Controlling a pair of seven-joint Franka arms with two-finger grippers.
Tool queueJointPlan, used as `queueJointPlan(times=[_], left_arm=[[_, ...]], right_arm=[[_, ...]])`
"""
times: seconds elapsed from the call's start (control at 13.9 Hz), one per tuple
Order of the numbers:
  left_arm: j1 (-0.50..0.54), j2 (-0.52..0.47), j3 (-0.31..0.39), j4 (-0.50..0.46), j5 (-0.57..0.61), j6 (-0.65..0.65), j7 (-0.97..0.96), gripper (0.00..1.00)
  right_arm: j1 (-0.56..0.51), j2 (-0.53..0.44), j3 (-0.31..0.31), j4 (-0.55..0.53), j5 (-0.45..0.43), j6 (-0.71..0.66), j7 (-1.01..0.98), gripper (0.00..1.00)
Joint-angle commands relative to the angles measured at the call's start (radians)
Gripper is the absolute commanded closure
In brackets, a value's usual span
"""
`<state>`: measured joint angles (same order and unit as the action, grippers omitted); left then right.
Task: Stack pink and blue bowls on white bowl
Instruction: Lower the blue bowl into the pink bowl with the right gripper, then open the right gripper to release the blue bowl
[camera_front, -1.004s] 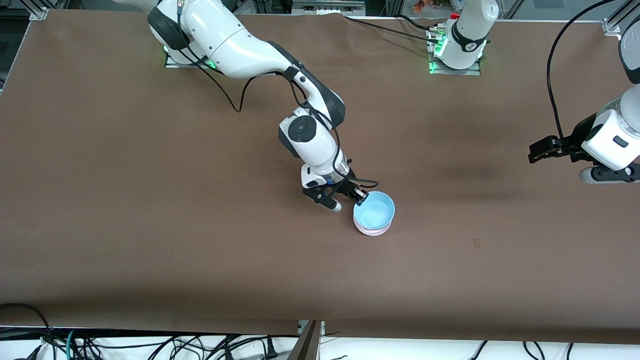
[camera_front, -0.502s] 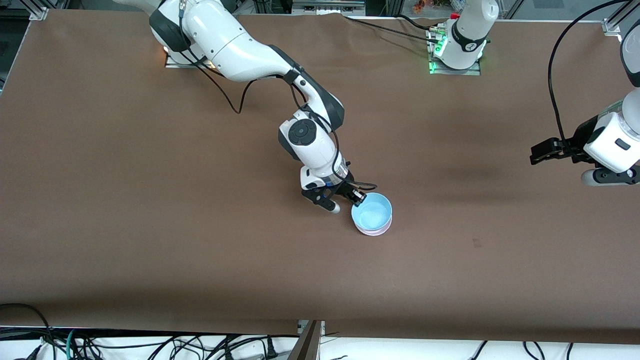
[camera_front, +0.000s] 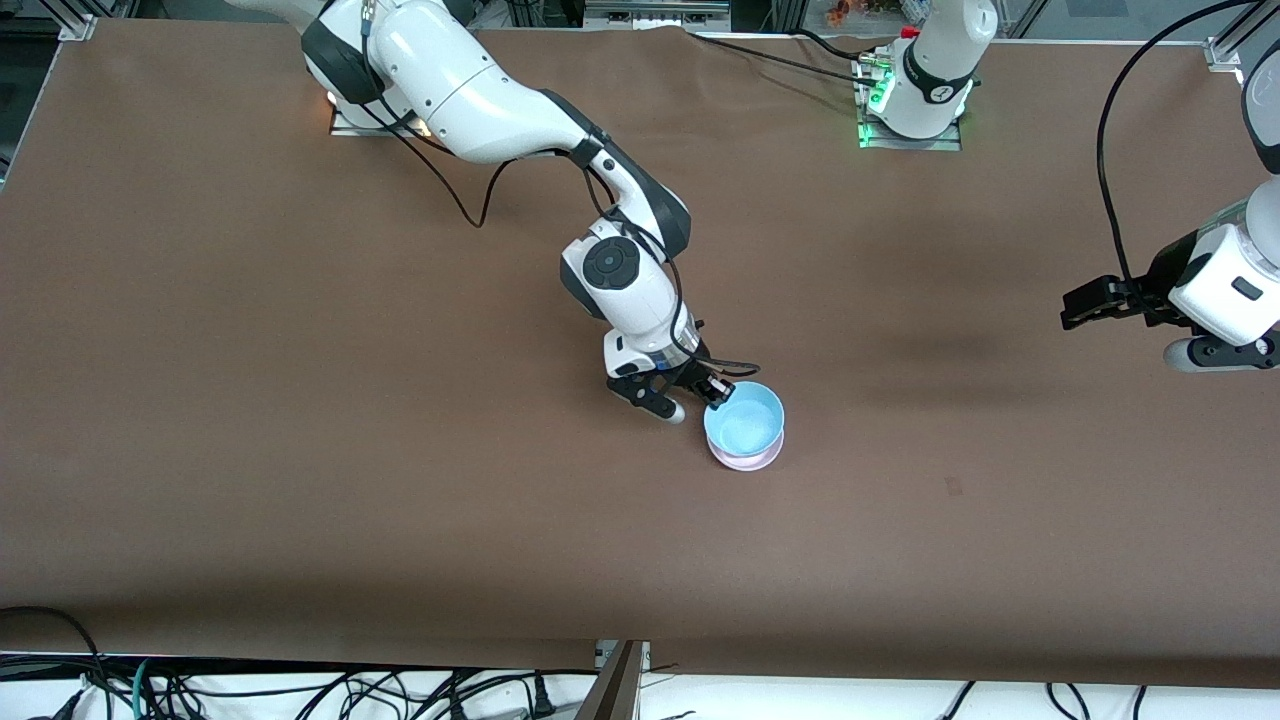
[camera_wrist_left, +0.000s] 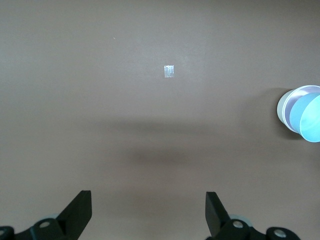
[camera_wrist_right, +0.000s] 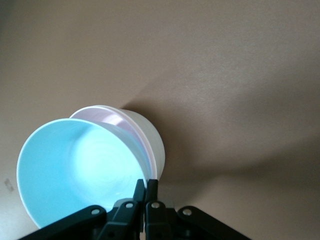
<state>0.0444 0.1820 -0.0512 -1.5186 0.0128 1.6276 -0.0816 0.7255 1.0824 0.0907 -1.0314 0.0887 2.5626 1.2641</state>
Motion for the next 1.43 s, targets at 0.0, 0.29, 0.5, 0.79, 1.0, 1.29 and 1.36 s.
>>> queueJointPlan(times=[0.0,0.29,0.5,0.79,1.0,1.29,1.36], left_arm=[[0.003,0.017,-0.001,0.034,0.010,-0.014,0.014,0.00],[0.000,0.017,-0.001,0.034,0.010,-0.014,0.013,0.00],[0.000,0.017,-0.002,0.034,0.010,-0.014,0.013,0.00],[-0.001,0.017,-0.002,0.034,0.010,-0.014,0.011,0.00],[-0.001,0.017,-0.002,0.034,0.010,-0.014,0.011,0.00],[0.002,0.017,-0.002,0.034,0.010,-0.014,0.013,0.00],[0.000,0.017,-0.002,0.034,0.009,-0.014,0.013,0.00]], right_arm=[[0.009,0.025,-0.008,0.048,-0.030,-0.050,-0.011,1.00],[0.008,0.025,-0.011,0.048,-0.037,-0.076,-0.017,1.00],[0.008,0.021,-0.016,0.048,-0.038,-0.134,-0.048,1.00],[0.008,0.016,-0.020,0.048,-0.040,-0.159,-0.049,1.00],[0.008,0.016,-0.020,0.048,-0.038,-0.163,-0.049,1.00],[0.003,0.014,-0.017,0.051,-0.038,-0.163,-0.051,0.77],[0.003,0.013,-0.017,0.060,-0.038,-0.163,-0.049,0.67]])
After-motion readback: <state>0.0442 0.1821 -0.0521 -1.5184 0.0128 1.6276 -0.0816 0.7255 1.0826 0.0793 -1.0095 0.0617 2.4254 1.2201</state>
